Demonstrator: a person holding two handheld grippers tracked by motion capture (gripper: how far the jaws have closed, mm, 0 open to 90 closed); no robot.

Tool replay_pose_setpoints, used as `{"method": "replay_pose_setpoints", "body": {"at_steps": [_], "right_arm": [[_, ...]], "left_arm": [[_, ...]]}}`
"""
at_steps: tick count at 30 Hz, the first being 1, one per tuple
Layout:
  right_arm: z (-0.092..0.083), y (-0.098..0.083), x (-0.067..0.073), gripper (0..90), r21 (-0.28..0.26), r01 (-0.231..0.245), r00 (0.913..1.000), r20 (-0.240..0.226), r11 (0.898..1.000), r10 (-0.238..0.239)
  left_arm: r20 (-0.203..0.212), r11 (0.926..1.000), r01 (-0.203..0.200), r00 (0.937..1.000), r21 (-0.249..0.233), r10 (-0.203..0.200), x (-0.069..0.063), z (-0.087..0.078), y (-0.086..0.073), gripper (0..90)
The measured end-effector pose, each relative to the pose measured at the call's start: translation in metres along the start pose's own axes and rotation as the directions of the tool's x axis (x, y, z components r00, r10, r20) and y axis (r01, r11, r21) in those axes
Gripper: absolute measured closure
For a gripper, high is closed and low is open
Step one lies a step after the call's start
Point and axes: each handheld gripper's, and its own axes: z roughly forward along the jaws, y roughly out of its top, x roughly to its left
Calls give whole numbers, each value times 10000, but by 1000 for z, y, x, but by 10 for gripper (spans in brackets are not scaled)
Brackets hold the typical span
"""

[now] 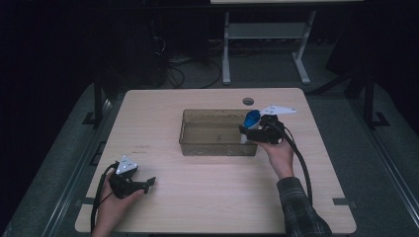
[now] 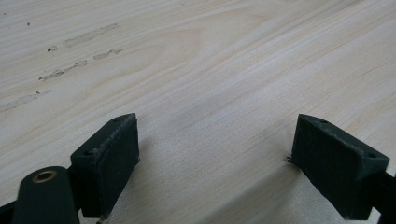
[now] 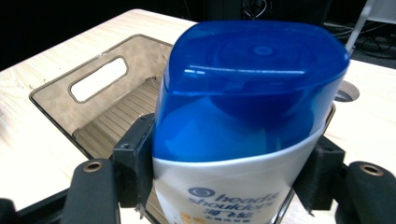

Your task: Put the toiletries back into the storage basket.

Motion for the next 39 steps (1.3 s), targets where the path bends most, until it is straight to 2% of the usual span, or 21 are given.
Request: {"method": "replay_pose_setpoints", "body": {"at_steps": [17,18,19,21,26,27,28,31,39], "right_arm": [[2,-1,4,324,249,255,9997,-5,9994,-255],[2,-1,5,275,177,246,9997,-52,9995,-245],[2,-1,5,275,177,246,9997,-52,9995,-245],[3,0,6,211,278,224,9997,10,9994,-224],[-3,1,2,71,124,-49,9999,-104,9999,50],[-3,1,2,71,124,-49,9999,-104,9999,50],[-4,2,1,0,172,-82,9999,-110,9998,84],[-6,1,0,0,172,-105,9998,-186,9998,108],[-20,-8,-3,0,43,-233,9997,29,9997,233]], "left_arm": [[1,10000,-5,10000,10,5,0,0,0,139],[0,10000,-4,10000,8,4,0,0,0,139],[0,10000,-4,10000,8,4,0,0,0,139],[3,10000,-3,10000,9,3,0,0,0,139],[13,10000,-4,10000,-8,4,0,0,0,139],[13,10000,-4,10000,-8,4,0,0,0,139],[15,10000,-9,10000,-5,9,0,0,0,139],[15,10000,-7,10000,-4,7,0,0,0,139],[18,10000,-8,10000,-6,8,0,0,0,139]]}}
